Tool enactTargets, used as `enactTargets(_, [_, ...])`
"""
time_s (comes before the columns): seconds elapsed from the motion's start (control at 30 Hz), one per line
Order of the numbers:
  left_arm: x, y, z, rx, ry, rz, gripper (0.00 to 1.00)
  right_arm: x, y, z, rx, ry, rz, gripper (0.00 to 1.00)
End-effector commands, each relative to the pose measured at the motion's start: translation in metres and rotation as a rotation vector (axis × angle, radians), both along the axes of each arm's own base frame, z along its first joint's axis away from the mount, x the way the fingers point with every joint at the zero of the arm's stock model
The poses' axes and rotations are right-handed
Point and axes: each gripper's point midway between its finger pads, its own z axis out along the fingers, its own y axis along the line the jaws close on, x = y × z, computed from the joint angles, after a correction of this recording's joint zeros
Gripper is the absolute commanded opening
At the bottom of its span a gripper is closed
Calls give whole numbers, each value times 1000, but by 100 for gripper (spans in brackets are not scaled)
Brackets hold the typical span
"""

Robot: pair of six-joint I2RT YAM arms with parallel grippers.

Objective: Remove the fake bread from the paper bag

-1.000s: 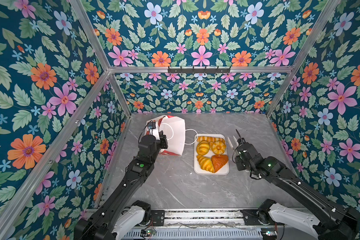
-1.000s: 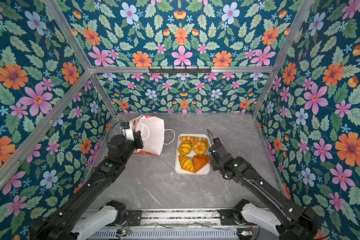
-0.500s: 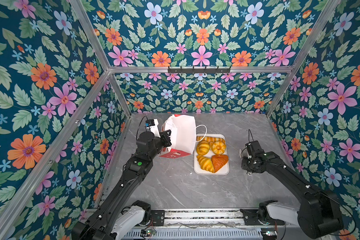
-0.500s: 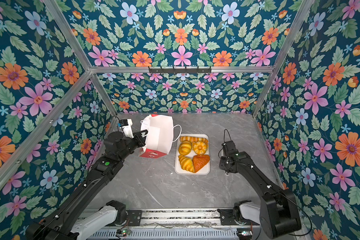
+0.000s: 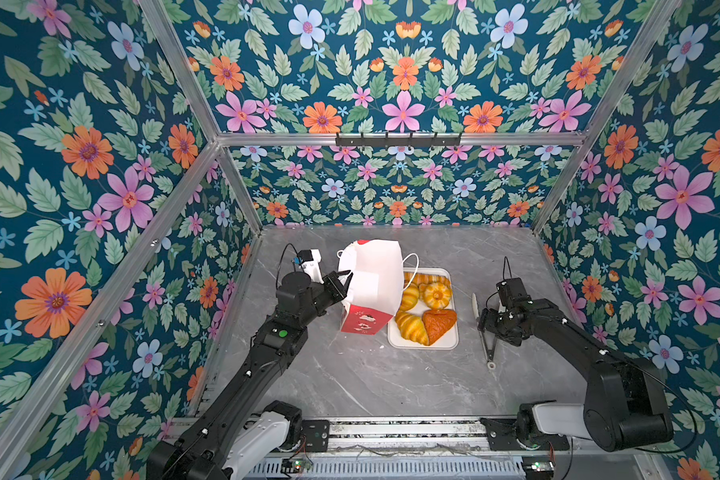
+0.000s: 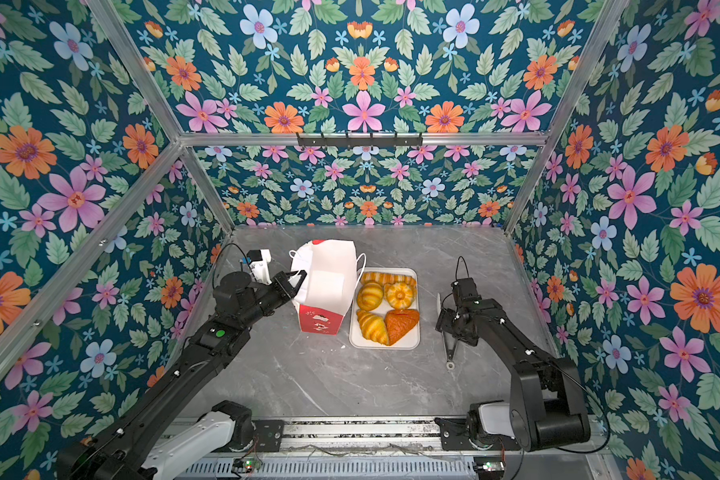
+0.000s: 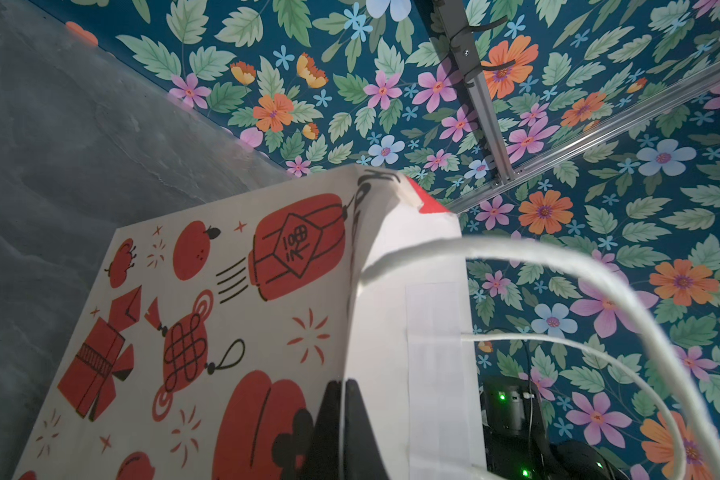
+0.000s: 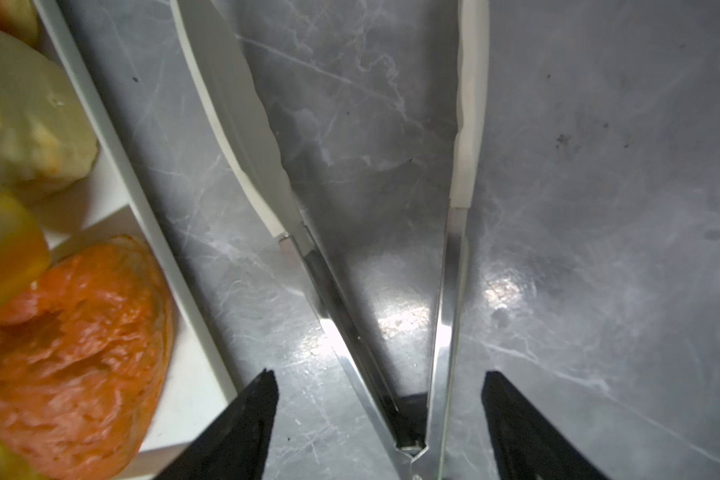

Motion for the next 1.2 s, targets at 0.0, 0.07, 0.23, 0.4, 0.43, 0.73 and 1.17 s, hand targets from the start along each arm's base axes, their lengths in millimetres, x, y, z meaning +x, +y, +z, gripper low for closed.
enactTargets(0.0, [3,-7,13,-47,-38,-29,0,1,-4,5,-15,-24,-15,80])
enactTargets(0.07, [4,-9,10,-50,-33,-36,0,-1,-4,6,-15,-26,-11,80])
enactTargets(0.23, [11,-3,5,-46,-14,-27,0,-2,-2,7,-7,-34,0,80])
enactTargets(0.4, [20,10,10,-8,-12,-2,12,-3,0,8,6,-41,11,80])
enactTargets(0.43, [21,12,10,-1,-9,1,16,-3,2,8,12,-43,14,80])
enactTargets(0.73, [35,19,8,-10,15,-17,42,-4,6,2,40,-39,14,79])
enactTargets(1.17, [35,6,46,-322,-54,-104,15,-2,9,0,58,-38,17,79])
